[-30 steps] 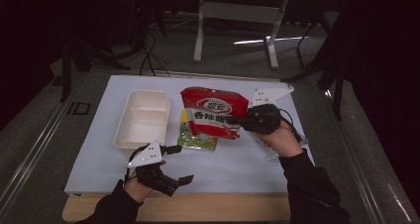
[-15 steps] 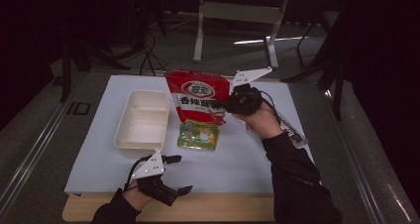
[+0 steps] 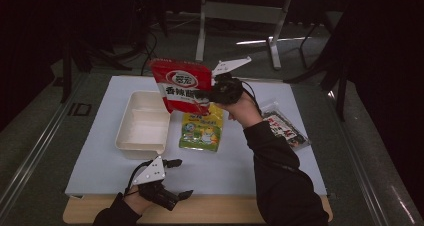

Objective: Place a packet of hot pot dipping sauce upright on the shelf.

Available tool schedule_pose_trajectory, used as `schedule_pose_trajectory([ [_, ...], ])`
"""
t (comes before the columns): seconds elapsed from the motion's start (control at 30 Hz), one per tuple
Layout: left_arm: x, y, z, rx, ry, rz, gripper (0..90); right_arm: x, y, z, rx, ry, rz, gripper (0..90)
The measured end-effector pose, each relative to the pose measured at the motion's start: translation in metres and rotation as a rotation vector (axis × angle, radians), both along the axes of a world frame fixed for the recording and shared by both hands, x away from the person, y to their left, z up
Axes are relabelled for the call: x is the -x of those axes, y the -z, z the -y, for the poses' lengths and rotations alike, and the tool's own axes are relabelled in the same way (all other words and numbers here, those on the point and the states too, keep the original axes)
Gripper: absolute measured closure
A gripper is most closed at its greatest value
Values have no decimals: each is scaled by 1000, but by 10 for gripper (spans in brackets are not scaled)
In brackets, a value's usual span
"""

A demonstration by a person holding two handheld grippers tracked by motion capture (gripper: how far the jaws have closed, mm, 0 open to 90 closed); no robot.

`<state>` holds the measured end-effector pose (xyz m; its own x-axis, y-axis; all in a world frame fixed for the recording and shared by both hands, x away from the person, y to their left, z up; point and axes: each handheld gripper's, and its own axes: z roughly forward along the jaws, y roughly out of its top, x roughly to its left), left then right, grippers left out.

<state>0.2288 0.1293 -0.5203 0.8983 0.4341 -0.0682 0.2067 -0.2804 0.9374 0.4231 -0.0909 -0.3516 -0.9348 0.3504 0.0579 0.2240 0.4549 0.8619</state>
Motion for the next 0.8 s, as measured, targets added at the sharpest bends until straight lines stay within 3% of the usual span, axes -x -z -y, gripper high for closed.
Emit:
schedule_pose_trajectory([
  [0.63, 4, 5, -11, 23, -29, -15, 29, -39, 22, -57, -21, -1, -35, 900],
  [0.8, 6, 5, -14, 23, -38, -16, 29, -45, 28, -68, -23, 6, -25, 900],
])
